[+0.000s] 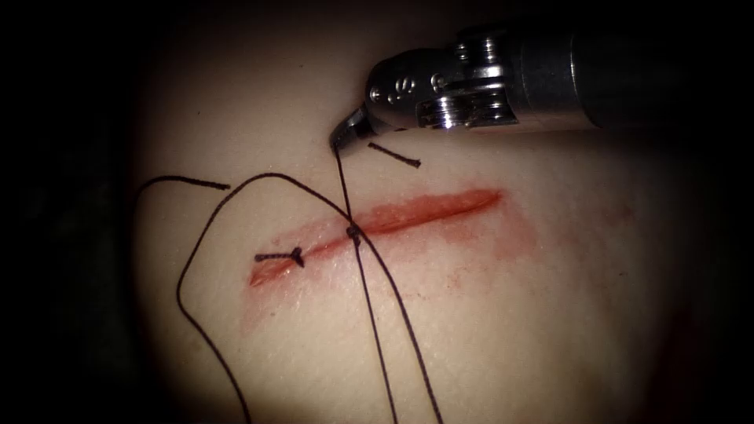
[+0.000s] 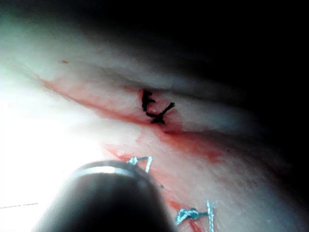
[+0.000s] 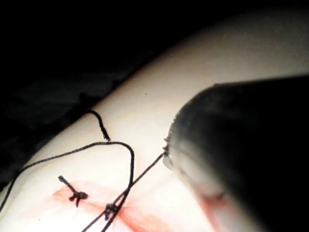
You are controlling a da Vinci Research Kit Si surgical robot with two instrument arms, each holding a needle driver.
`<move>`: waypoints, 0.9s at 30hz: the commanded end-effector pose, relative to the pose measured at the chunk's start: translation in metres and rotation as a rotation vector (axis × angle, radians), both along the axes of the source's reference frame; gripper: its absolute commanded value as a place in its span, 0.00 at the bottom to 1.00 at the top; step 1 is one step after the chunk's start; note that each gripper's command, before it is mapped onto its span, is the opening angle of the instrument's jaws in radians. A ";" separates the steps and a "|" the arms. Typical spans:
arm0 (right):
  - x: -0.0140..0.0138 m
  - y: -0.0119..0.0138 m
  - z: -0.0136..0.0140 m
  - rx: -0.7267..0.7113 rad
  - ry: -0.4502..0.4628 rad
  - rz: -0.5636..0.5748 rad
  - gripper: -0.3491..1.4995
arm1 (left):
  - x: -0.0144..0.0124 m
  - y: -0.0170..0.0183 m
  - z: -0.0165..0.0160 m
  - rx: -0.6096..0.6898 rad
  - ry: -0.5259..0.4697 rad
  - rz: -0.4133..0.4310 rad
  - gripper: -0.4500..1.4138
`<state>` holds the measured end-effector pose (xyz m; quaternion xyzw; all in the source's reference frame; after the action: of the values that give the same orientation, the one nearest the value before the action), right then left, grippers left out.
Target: Wound Closure
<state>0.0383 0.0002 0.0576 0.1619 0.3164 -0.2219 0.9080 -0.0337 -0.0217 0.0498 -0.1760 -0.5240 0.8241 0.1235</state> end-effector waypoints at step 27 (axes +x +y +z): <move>-0.0008 0.0026 0.0021 0.049 -0.121 0.212 0.00 | -0.0008 -0.0043 0.0042 0.059 0.073 0.091 0.00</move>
<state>0.0368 0.0026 0.0598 0.1644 0.2803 -0.1054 0.9398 -0.0342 -0.0258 0.0536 -0.1169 -0.5510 0.8190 0.1098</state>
